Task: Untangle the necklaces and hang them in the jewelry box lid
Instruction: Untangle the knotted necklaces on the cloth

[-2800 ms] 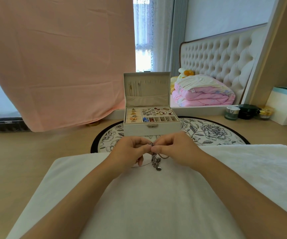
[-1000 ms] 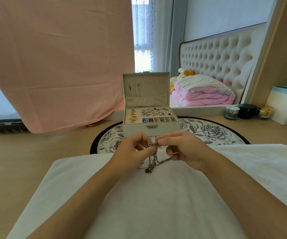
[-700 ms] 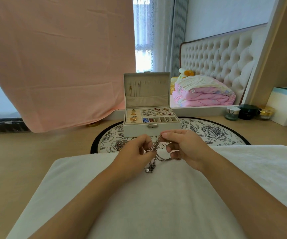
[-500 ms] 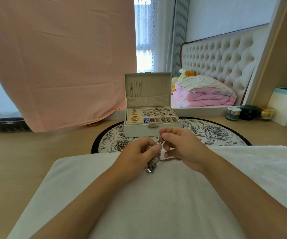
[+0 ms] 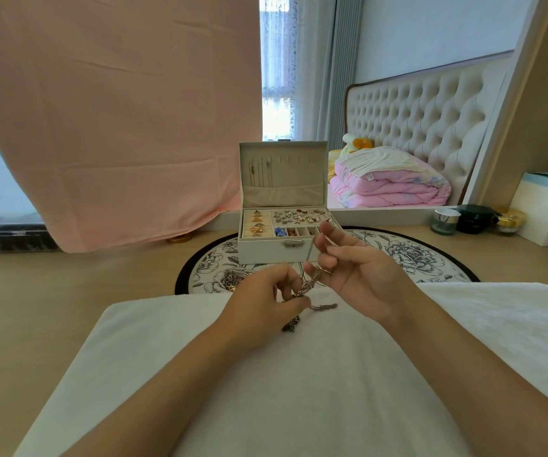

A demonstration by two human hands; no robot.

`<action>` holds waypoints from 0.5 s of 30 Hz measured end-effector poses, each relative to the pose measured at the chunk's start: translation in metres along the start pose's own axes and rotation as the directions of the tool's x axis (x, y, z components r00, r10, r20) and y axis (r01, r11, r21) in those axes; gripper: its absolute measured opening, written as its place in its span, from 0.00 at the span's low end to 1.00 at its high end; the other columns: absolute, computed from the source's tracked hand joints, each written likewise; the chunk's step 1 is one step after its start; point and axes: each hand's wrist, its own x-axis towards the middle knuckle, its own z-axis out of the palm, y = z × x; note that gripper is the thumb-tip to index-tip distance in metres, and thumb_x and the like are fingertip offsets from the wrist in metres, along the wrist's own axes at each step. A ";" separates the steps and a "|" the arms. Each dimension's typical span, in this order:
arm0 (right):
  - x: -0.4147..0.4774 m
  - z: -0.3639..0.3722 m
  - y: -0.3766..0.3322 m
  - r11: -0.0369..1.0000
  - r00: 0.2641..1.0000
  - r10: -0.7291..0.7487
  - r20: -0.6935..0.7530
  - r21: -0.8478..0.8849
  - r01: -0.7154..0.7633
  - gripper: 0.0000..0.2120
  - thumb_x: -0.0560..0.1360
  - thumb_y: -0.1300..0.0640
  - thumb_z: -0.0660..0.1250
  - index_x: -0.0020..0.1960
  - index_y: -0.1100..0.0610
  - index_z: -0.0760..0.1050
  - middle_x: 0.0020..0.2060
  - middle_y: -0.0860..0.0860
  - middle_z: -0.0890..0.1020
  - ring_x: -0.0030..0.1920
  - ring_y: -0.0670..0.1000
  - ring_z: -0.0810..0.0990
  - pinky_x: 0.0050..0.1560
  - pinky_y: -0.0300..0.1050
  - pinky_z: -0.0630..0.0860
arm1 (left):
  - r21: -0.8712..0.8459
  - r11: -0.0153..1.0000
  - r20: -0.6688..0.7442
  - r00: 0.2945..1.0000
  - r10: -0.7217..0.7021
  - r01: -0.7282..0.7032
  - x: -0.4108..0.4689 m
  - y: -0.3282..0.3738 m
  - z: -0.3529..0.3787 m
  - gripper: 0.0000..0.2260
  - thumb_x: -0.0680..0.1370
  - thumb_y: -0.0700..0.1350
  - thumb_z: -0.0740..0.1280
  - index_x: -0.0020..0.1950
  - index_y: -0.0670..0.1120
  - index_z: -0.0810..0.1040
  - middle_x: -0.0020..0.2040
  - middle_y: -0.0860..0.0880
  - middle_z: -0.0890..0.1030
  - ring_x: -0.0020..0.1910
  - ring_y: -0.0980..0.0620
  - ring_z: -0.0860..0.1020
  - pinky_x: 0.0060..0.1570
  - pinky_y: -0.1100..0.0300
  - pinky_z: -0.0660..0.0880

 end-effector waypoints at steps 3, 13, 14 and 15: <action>0.002 -0.005 -0.001 0.990 0.992 -0.120 -0.039 -0.082 0.117 0.23 0.74 0.76 0.56 0.63 0.61 0.77 0.61 0.57 0.82 0.38 0.48 0.80 0.55 0.48 0.81 | -0.218 0.975 0.039 0.999 -0.027 0.035 0.000 0.004 -0.003 0.09 0.76 0.46 0.74 0.41 0.49 0.74 0.34 0.55 0.75 0.32 0.57 0.72 0.34 0.64 0.71; 0.007 -0.027 0.004 -0.166 0.723 -0.689 0.043 -0.981 -0.100 0.13 0.71 0.60 0.77 0.54 0.52 0.84 0.48 0.48 0.77 0.52 0.53 0.78 0.56 0.46 0.68 | -0.561 0.800 0.097 0.977 -0.190 0.211 0.006 0.001 -0.017 0.05 0.81 0.37 0.65 0.46 0.42 0.72 0.34 0.48 0.76 0.34 0.52 0.76 0.50 0.51 0.78; 0.009 -0.028 0.004 -0.198 0.690 -0.721 0.056 -0.972 -0.127 0.08 0.70 0.58 0.78 0.49 0.52 0.85 0.44 0.48 0.75 0.49 0.54 0.76 0.54 0.48 0.67 | -0.569 0.792 0.107 0.975 -0.193 0.219 0.006 0.000 -0.017 0.05 0.82 0.37 0.64 0.46 0.42 0.71 0.34 0.48 0.76 0.33 0.51 0.75 0.48 0.52 0.79; 0.010 -0.028 0.004 -0.204 0.672 -0.739 0.057 -0.969 -0.141 0.05 0.70 0.57 0.78 0.46 0.52 0.85 0.43 0.48 0.73 0.48 0.54 0.75 0.52 0.49 0.67 | -0.575 0.786 0.118 0.973 -0.197 0.229 0.006 0.001 -0.017 0.04 0.82 0.37 0.64 0.47 0.42 0.72 0.34 0.48 0.77 0.32 0.51 0.74 0.46 0.52 0.79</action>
